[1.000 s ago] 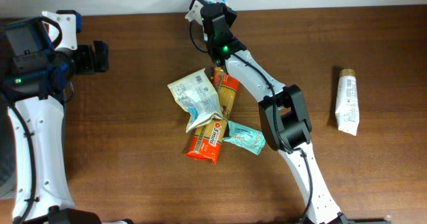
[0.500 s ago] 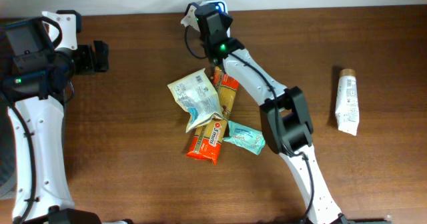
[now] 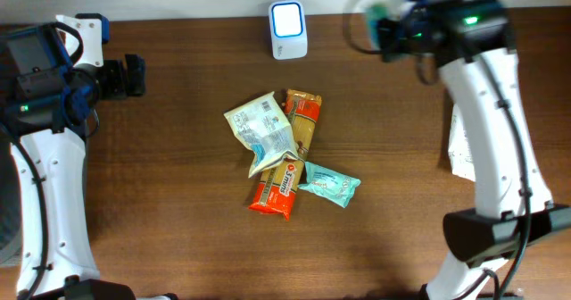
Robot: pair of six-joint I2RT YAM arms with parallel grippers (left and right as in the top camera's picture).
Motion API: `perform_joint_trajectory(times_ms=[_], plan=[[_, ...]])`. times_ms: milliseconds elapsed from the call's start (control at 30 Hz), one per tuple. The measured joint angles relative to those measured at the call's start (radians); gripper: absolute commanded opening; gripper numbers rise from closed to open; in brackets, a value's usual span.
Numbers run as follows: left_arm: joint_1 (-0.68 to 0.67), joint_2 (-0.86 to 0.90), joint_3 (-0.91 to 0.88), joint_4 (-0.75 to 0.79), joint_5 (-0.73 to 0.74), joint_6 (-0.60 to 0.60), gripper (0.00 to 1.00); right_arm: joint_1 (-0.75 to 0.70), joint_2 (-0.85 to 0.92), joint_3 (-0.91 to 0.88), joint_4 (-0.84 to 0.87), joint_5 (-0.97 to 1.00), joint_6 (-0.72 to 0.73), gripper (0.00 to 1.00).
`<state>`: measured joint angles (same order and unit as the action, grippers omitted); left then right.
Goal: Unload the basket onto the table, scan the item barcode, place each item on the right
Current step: 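Place the teal packet beside the white tube on the right, then reach the right gripper toward the green wipes pack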
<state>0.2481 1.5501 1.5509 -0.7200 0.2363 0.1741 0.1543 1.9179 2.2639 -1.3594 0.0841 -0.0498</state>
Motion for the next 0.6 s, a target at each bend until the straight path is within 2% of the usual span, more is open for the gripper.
perform_joint_trajectory(times_ms=[133, 300, 333, 400, 433, 467, 533, 600], plan=[[0.000, 0.000, 0.000, 0.002, 0.000, 0.000, 0.99, -0.122, 0.053, -0.119, -0.079, -0.021, 0.040, 0.04], [0.000, 0.000, 0.000, 0.002, 0.000, 0.000, 0.99, -0.248, 0.096, -0.391, 0.061, -0.042, 0.055, 0.04], [0.000, 0.000, 0.000, 0.002, 0.000, 0.000, 0.99, -0.262, 0.097, -0.421, 0.083, -0.045, 0.055, 0.18], [0.000, 0.000, 0.000, 0.002, 0.000, 0.000, 0.99, -0.309, 0.098, -0.488, 0.126, -0.047, 0.055, 0.54], [0.000, 0.000, 0.000, 0.002, 0.000, 0.000, 0.99, -0.327, 0.098, -0.505, 0.144, -0.049, 0.055, 0.67], [0.000, 0.000, 0.000, 0.002, 0.000, 0.000, 0.99, -0.341, 0.098, -0.516, 0.148, -0.048, 0.045, 0.71], [0.000, 0.000, 0.000, 0.002, 0.000, 0.000, 0.99, -0.351, 0.098, -0.517, 0.150, -0.049, 0.040, 0.71], [0.000, 0.000, 0.000, 0.002, 0.000, 0.000, 0.99, -0.350, 0.098, -0.516, 0.135, -0.063, 0.022, 0.64]])
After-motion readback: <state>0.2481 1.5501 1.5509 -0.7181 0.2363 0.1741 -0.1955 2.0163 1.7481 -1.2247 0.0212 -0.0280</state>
